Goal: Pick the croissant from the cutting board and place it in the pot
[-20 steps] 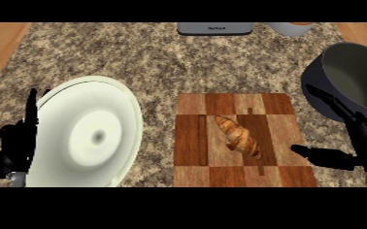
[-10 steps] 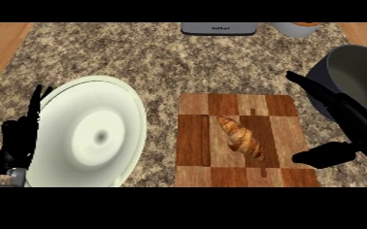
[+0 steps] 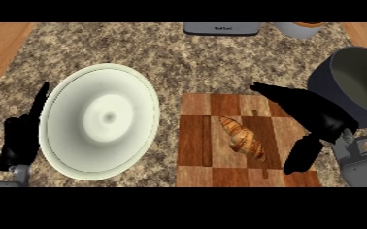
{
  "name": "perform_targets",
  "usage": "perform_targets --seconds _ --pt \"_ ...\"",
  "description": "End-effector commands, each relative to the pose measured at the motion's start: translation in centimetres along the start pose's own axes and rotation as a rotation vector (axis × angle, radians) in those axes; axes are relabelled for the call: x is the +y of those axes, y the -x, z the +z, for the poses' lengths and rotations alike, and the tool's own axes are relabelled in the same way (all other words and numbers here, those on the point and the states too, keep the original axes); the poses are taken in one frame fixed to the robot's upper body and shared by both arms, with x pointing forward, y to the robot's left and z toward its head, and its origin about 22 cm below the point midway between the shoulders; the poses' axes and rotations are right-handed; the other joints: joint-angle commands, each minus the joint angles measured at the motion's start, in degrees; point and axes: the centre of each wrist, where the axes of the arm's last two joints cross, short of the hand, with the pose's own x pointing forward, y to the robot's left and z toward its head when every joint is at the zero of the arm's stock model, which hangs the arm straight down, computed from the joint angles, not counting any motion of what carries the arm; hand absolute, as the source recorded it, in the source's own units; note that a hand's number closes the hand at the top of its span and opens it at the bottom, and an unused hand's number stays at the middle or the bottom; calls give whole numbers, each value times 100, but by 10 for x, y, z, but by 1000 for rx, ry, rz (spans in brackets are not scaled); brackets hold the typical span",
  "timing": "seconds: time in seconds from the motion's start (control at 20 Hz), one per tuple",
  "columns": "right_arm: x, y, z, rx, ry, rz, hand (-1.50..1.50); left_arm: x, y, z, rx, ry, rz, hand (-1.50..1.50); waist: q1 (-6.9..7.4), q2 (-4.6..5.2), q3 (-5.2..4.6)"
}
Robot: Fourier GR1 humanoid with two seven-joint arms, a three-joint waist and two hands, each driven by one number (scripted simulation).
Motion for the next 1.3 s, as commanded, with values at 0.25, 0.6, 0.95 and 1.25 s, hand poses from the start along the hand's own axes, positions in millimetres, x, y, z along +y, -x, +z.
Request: perform_targets --seconds 0.25,0.6,0.95,1.25 --pt "10 -48 -49 60 -190 59 -150 -1 0 3 7 0 -3 0 -74 2 6" --pt "27 -58 -44 123 -211 128 -150 -6 14 15 15 -12 11 0 -102 -10 6" --pt "44 -50 -71 148 -250 153 -150 0 -1 4 1 -14 0 0 -97 -1 7" --pt "54 -62 -81 191 -259 164 -150 4 10 7 12 -14 1 0 -109 -5 6"
